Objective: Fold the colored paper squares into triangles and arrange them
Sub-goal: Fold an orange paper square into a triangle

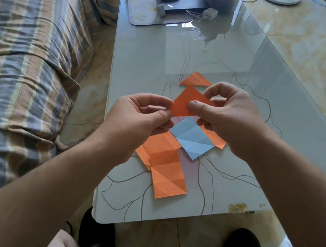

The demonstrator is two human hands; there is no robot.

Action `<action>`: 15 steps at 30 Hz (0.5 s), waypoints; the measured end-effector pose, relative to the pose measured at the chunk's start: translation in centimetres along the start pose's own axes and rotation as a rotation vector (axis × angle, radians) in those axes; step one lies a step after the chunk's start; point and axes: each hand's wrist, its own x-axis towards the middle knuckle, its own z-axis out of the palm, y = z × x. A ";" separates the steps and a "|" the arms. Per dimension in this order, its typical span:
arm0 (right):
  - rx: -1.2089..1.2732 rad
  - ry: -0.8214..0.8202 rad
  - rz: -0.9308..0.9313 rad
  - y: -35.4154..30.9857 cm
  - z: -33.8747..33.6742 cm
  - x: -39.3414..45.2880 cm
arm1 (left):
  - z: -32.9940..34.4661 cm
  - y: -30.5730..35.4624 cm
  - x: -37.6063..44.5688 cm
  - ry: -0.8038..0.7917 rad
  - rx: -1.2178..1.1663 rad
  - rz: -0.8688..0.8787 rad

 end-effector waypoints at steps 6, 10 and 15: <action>0.005 -0.030 0.047 -0.1 -0.2 0.0 | -0.3 -0.2 0.2 0.041 0.021 0.014; -0.004 -0.060 0.063 -0.3 -0.4 0.0 | -0.3 -0.4 0.3 0.048 0.054 0.041; 0.027 -0.104 0.048 -0.6 -0.6 -0.1 | -0.2 -0.4 0.2 0.011 0.089 0.051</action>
